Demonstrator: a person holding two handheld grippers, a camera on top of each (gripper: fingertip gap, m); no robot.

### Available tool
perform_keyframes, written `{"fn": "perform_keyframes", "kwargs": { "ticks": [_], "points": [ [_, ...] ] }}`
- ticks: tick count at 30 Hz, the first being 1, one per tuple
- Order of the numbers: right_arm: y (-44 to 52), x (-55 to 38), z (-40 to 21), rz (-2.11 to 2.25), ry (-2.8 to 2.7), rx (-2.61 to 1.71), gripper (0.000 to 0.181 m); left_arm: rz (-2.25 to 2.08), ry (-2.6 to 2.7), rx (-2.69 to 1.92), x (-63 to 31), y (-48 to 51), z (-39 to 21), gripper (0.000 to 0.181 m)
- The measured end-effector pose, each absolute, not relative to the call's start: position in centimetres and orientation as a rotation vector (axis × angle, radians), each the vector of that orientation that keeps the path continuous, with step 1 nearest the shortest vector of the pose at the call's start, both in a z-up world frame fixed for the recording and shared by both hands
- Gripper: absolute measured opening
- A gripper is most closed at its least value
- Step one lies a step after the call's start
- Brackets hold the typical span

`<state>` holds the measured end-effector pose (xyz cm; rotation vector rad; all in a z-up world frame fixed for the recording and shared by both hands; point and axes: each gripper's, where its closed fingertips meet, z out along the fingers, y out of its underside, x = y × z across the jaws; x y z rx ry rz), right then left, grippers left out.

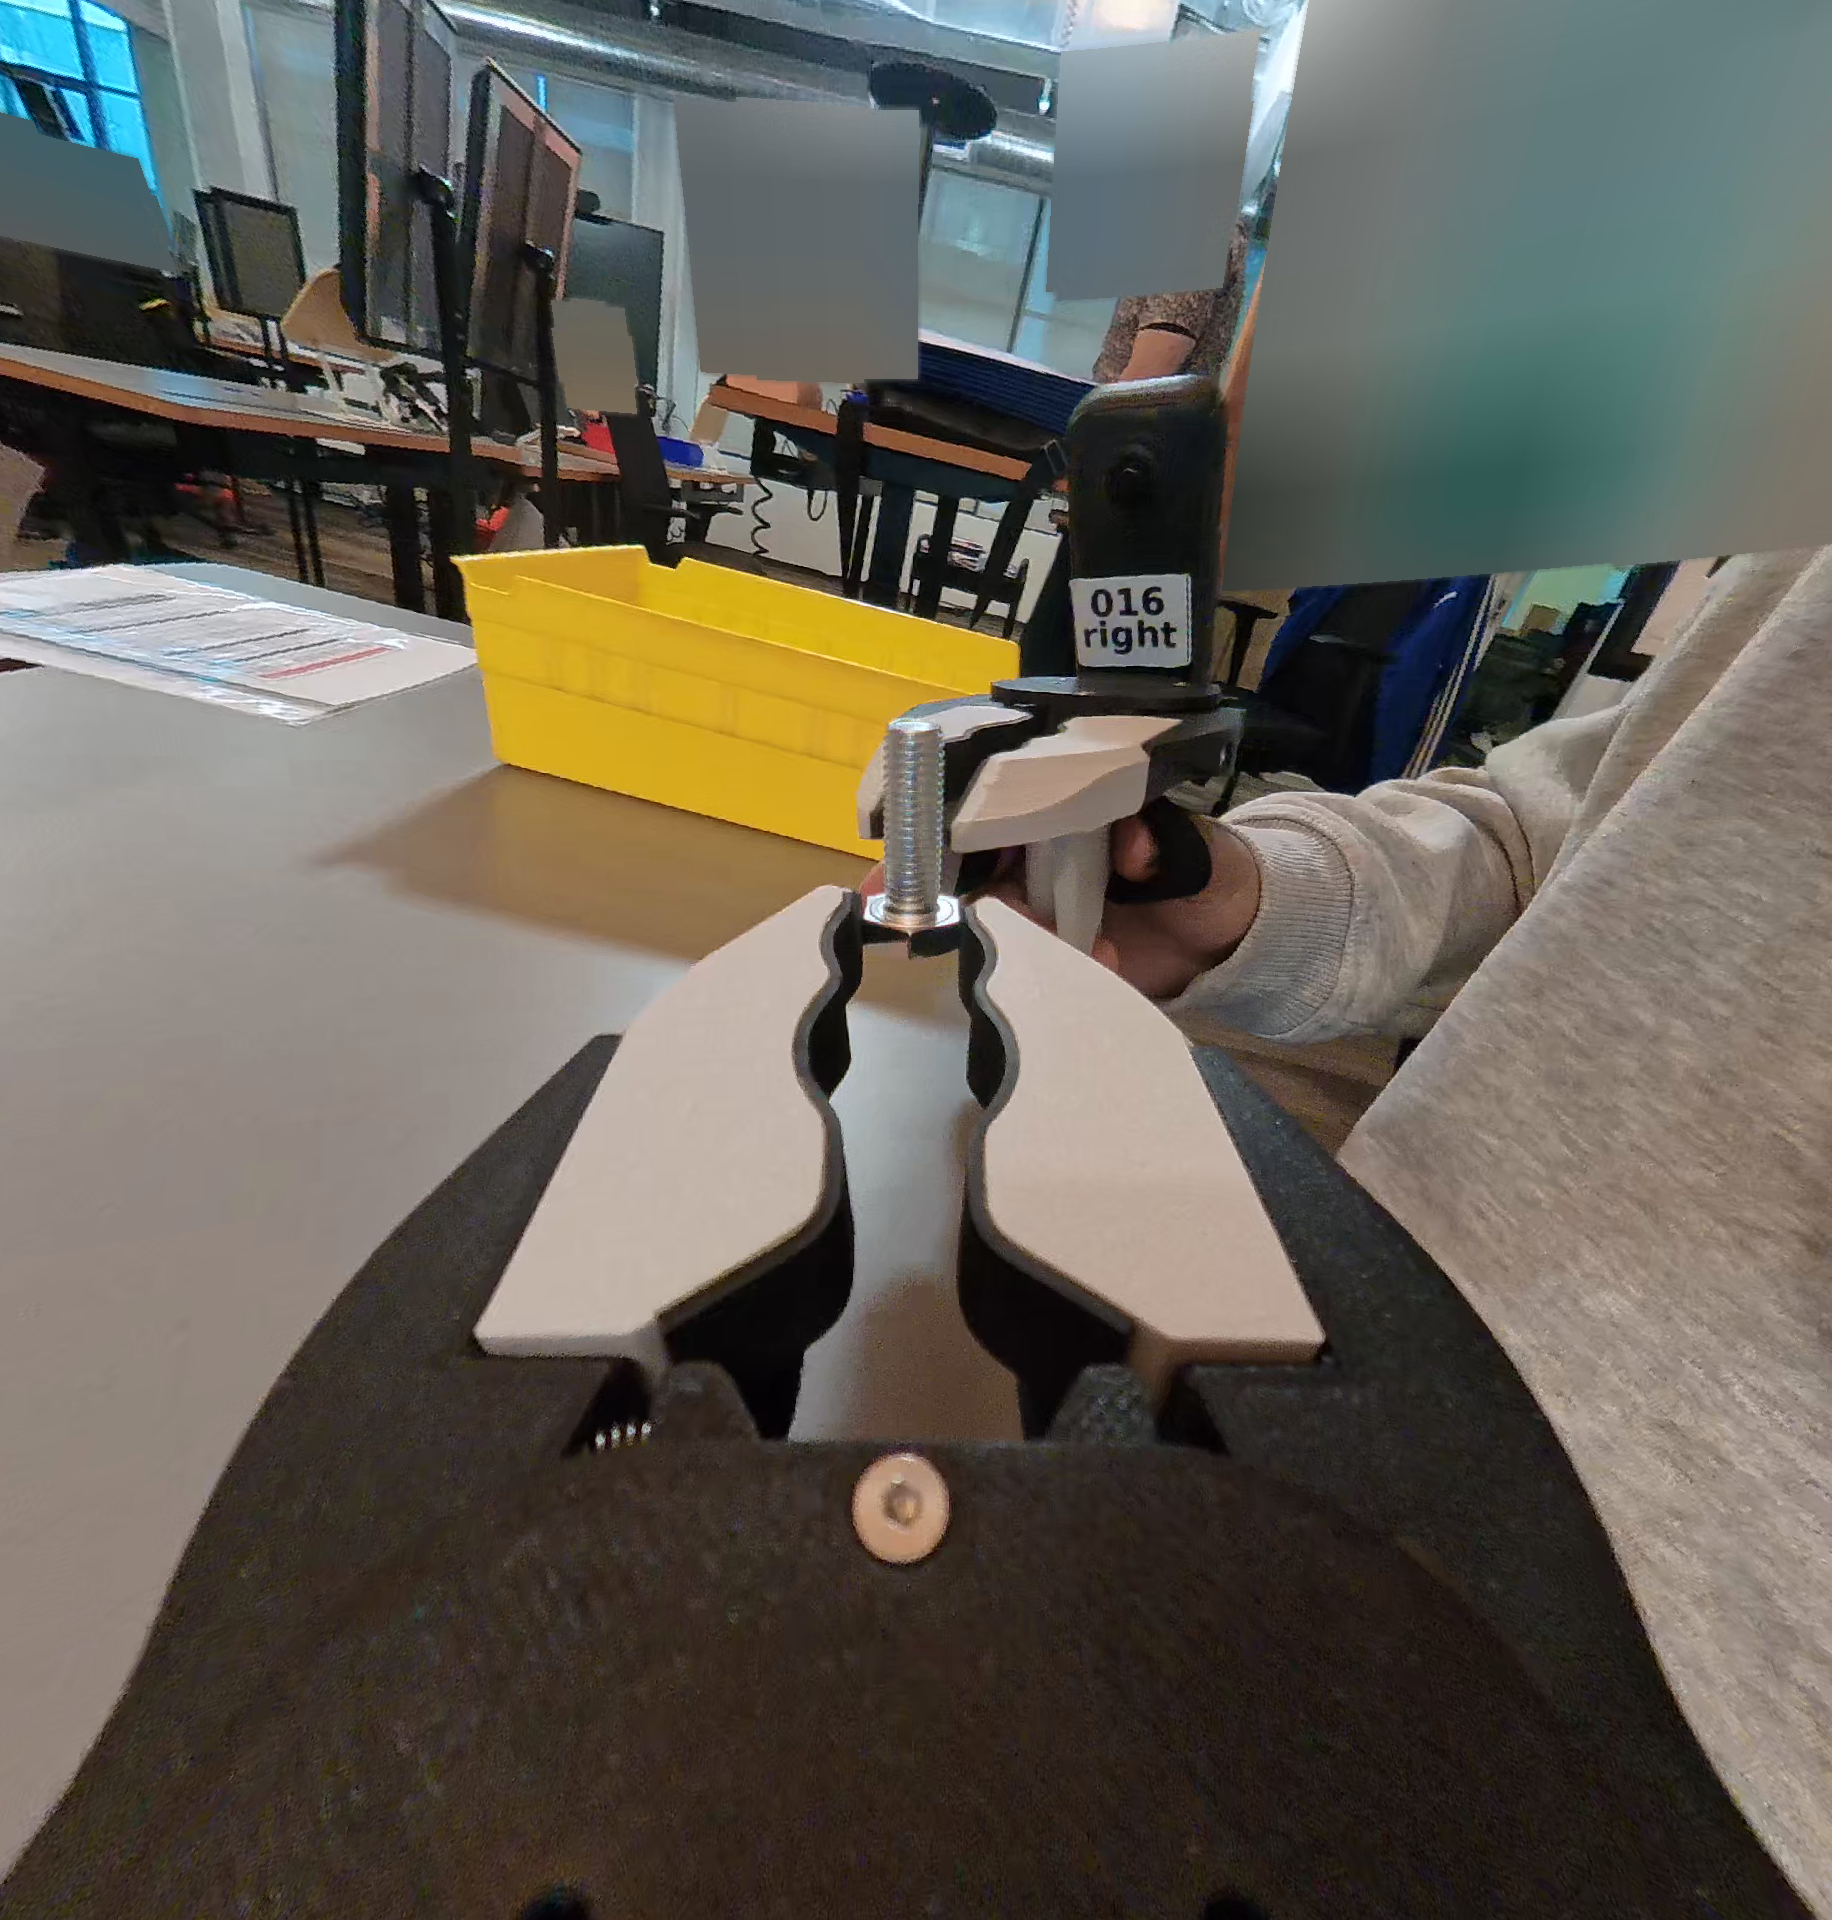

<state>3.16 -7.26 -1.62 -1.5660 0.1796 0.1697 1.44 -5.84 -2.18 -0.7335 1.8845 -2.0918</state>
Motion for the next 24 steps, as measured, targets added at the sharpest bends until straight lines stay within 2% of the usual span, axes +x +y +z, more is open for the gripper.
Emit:
{"fn": "perform_keyframes", "kwargs": {
  "ticks": [14, 17, 24],
  "points": [
    [-0.5, 3.4, -3.3, 0.21, 0.07, -1.664, 0.017, -1.901, 1.683, -0.858, -0.7, 0.4, 0.1, 0.018],
    [2.9, 2.4, -3.0, 0.248, -0.002, -1.714, 0.022, -1.833, 1.62, -0.933, -1.8, 2.5, 0.9, 0.018],
    [15.5, 2.2, -3.2, 0.286, -0.16, -2.049, 0.021, -1.588, 1.429, -0.988, -5.7, 8.1, 4.2, 0.018]
  ]
}}
